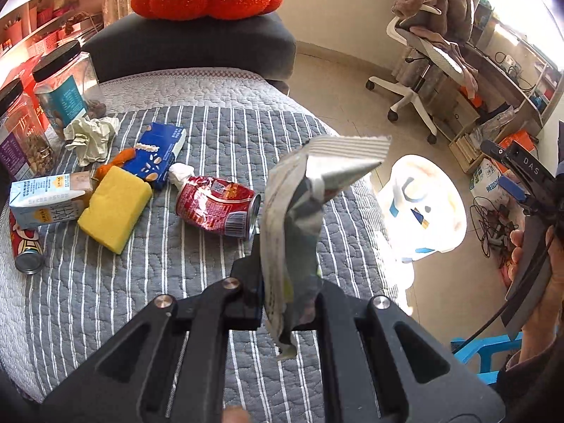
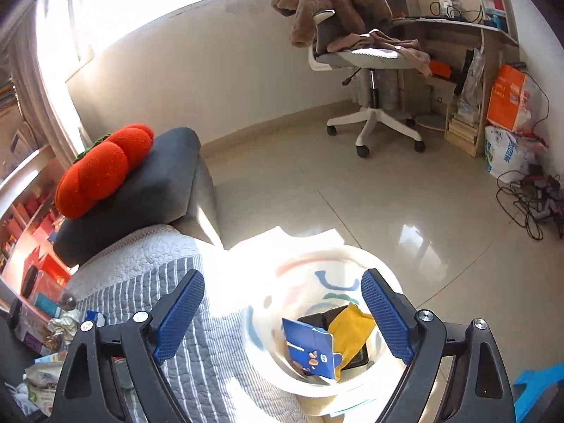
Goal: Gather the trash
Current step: 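Carry the blue box to the white bucket and release it with the right tool, then lower the white wrapper into the bucket and open the left tool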
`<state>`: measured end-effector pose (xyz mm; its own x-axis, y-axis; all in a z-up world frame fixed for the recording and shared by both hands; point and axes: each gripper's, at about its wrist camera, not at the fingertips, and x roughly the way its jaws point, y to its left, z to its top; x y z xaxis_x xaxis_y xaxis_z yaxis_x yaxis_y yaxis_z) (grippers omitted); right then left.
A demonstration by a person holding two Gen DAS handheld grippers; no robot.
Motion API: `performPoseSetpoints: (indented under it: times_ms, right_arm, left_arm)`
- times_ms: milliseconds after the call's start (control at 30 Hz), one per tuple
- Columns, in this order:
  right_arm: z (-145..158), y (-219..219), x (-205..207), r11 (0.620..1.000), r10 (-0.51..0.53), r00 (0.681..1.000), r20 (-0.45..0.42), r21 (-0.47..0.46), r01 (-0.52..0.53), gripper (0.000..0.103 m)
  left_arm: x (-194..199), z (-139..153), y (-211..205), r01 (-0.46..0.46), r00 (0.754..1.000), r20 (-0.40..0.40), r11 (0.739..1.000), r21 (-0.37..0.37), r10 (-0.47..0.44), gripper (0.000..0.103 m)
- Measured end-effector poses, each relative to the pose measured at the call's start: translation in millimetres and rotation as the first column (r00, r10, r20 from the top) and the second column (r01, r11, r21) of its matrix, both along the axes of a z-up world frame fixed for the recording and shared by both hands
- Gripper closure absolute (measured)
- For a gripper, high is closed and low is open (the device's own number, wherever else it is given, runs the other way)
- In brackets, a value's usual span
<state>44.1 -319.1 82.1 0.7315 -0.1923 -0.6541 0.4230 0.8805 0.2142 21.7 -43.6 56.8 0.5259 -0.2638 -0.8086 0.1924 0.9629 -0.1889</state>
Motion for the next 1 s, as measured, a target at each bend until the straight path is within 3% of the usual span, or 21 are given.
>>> performPoseSetpoints:
  times_ms: [533, 1000]
  right_arm:
    - [18.7, -72.0, -66.9, 0.979, -0.184, 0.982, -0.042, -0.096, 0.179, 0.011]
    - [7.7, -111.0, -92.8, 0.958, -0.281, 0.953, -0.110, -0.093, 0.271, 0.011]
  left_arm:
    - [34.5, 26.4, -154.1, 0.238, 0.970, 0.062, 0.971, -0.012, -0.237, 0.095]
    - [61.2, 9.3, -245.5, 0.340, 0.939, 0.031, 0.939, 0.051, -0.342, 0.095]
